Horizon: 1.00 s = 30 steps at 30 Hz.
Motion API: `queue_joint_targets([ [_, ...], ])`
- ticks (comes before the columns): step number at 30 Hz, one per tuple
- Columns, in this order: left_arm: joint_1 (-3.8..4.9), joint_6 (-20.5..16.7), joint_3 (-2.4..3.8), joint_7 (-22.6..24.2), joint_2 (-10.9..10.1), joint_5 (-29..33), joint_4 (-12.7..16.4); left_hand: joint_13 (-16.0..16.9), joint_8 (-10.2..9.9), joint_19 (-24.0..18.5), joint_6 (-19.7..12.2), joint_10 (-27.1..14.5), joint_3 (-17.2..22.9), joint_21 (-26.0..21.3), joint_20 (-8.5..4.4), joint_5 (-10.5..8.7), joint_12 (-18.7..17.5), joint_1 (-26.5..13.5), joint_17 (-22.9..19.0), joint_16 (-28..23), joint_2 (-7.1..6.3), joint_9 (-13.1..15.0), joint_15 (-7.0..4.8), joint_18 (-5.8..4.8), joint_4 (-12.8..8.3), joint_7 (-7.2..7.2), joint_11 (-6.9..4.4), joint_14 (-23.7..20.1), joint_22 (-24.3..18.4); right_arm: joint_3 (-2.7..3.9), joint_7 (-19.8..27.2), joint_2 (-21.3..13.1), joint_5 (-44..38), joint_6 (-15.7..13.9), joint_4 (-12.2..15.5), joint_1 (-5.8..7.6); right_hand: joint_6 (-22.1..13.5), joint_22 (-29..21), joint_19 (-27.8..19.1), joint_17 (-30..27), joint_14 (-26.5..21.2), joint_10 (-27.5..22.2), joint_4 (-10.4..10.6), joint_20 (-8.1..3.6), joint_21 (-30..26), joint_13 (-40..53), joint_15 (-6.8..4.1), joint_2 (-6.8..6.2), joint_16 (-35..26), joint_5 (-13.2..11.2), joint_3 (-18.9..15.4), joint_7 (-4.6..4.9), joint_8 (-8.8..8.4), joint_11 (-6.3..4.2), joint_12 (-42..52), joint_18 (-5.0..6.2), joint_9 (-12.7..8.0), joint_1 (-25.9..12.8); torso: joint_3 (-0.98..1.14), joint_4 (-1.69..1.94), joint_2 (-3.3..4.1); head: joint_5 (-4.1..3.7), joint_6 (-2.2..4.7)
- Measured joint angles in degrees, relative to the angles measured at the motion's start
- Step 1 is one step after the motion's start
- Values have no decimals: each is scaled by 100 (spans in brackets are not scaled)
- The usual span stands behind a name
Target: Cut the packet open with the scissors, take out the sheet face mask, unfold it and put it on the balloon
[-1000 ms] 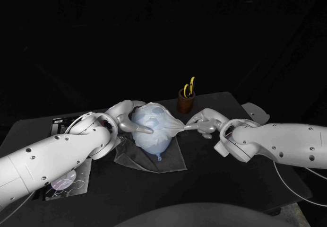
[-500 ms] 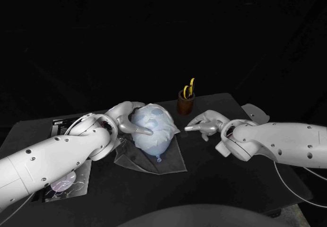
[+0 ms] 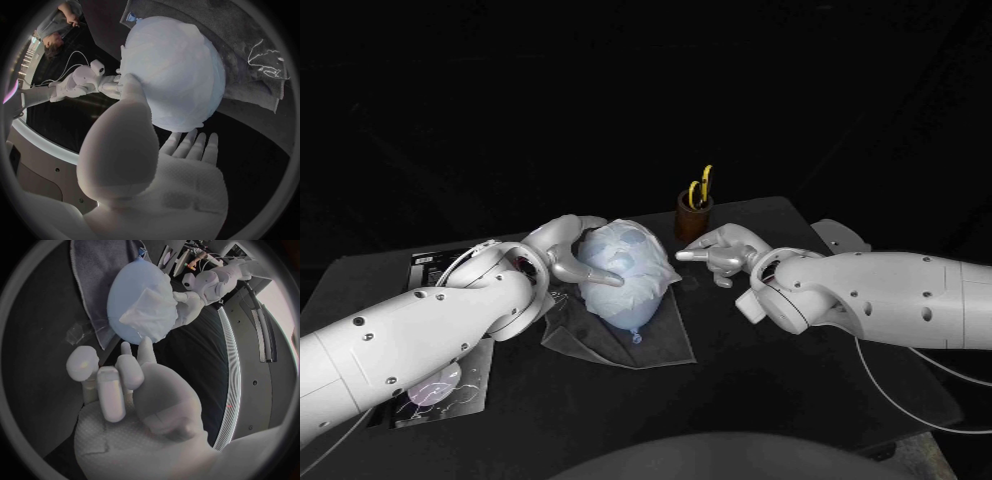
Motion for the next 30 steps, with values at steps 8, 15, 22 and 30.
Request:
queue_joint_targets([
  [8, 0, 0, 0, 7, -8, 16, 0, 0, 0, 0, 0, 0, 0, 0, 0, 0, 0, 1, 0, 0, -1, 5, 0, 2, 0, 0, 0, 0, 0, 14, 174, 141, 77, -34, -8, 12, 59, 92, 60, -5, 1, 1, -104, -20, 62, 9, -1, -29, 0, -22, -4, -16, -46, 0, 4, -15, -14, 28, -12, -2, -1, 9, -3],
  [15, 0, 0, 0, 13, -7, 32, -7, 0, 0, 0, 0, 0, 0, 0, 0, 0, 0, 23, 0, 0, -23, 4, 0, 91, 0, 0, 0, 0, -1, 17, 216, 261, -13, -52, -99, 13, 58, 94, 60, -4, 0, 1, -168, -19, 62, 9, 0, -81, -1, -22, -9, -17, -67, -1, 6, -18, -19, 79, -19, 4, -7, 4, 15],
  [22, 0, 0, 0, 15, -17, 51, -8, 0, 0, 0, 0, 0, 0, 0, 0, 0, 0, 22, -1, 0, -23, 4, 0, 91, 0, 0, 0, 0, -1, 17, 209, 343, -173, -82, -114, 13, 119, 121, 60, 0, -1, 0, -272, -19, 85, 7, 2, -103, -2, -21, 0, -16, -95, -1, 7, -50, -26, 104, -16, 5, -5, 16, 29],
  [30, -2, 2, -2, 17, -21, 61, -8, 0, 0, 0, 0, 0, 0, 0, 0, 0, 0, 22, -1, 0, -23, 4, 0, 91, 0, 0, 0, 0, -1, 17, 129, 403, -427, -166, -66, 8, 380, 197, 112, 0, -32, -28, -518, -72, 171, 9, -36, -21, -7, -21, -7, -108, -54, -30, 9, -63, 17, 309, -14, 1, -4, 21, 19],
])
